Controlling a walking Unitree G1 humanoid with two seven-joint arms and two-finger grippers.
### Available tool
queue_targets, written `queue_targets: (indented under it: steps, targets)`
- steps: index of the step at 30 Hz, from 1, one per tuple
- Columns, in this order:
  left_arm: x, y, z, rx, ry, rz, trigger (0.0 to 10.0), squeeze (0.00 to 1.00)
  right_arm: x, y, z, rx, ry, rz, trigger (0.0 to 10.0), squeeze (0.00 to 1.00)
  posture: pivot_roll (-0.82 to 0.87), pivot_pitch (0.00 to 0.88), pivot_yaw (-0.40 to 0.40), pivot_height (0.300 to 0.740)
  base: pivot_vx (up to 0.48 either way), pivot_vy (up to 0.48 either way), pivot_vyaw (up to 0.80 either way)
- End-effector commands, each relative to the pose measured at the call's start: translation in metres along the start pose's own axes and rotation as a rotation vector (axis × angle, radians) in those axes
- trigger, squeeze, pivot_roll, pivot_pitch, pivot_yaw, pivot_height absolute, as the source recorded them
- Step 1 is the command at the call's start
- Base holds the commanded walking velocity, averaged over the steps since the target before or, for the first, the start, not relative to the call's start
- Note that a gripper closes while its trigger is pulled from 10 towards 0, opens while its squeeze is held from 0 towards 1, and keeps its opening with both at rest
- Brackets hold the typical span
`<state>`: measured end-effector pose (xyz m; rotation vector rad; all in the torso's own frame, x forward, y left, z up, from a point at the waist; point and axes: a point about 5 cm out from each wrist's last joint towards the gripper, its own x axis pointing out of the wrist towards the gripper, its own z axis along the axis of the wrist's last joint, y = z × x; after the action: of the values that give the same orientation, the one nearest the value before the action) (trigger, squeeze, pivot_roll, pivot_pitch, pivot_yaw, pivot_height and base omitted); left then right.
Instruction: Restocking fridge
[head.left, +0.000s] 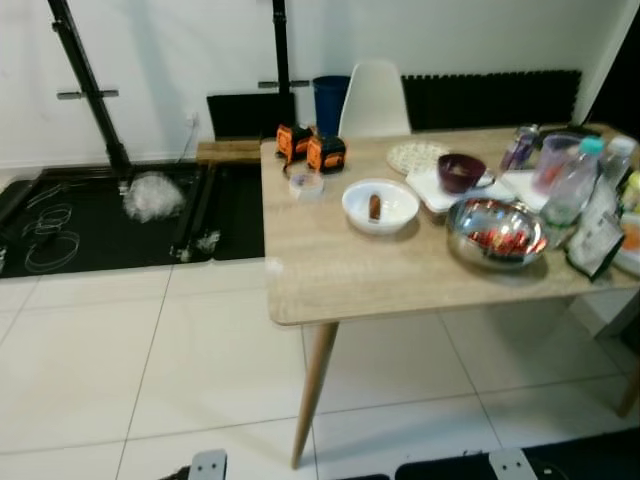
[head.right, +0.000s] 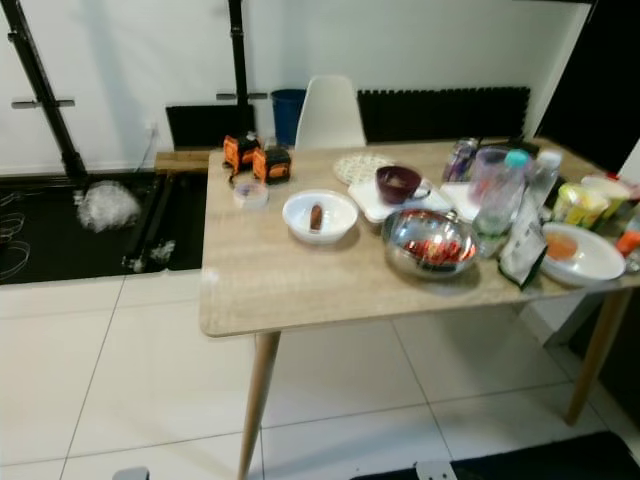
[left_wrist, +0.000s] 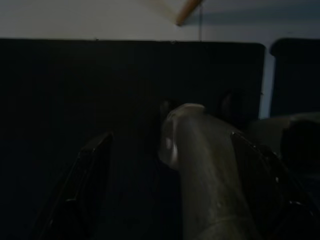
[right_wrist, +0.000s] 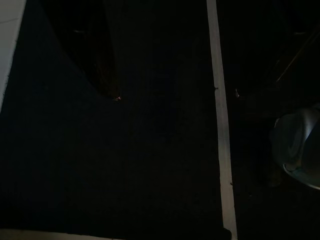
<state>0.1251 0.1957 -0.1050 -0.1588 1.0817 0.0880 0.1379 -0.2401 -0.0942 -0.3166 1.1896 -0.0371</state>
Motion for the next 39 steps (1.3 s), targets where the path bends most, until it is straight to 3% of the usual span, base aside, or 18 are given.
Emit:
queue_targets:
  steps: [1, 11, 26, 39]
  targets:
    - [-0.0005, 0.0046, 0.0014, 0.019, 0.003, 0.013, 10.0, 0.00, 0.0000, 0.0005, 0.0004, -0.006, -0.003, 0.004, 10.0, 0.00, -0.03, 0.000, -0.008, 0.740, 0.000, 0.000, 0.00]
    - [-0.0002, 0.0066, 0.0056, 0.033, -0.006, 0.023, 10.0, 0.00, 0.0001, 0.0002, 0.0028, -0.015, -0.009, 0.005, 10.0, 0.00, -0.03, 0.000, -0.009, 0.740, 0.000, -0.359, 0.00]
    - [-0.0004, 0.0094, 0.0074, -0.037, -0.028, 0.056, 10.0, 0.00, 0.0001, 0.0012, 0.0012, -0.013, -0.004, 0.008, 10.0, 0.00, -0.03, 0.000, -0.007, 0.740, 0.000, 0.000, 0.00]
    - [-0.0006, 0.0120, 0.0085, -0.008, -0.025, 0.074, 10.0, 0.00, 0.0003, 0.0031, 0.0051, -0.045, -0.014, 0.022, 10.0, 0.00, -0.03, 0.000, -0.009, 0.740, 0.059, 0.000, 0.00]
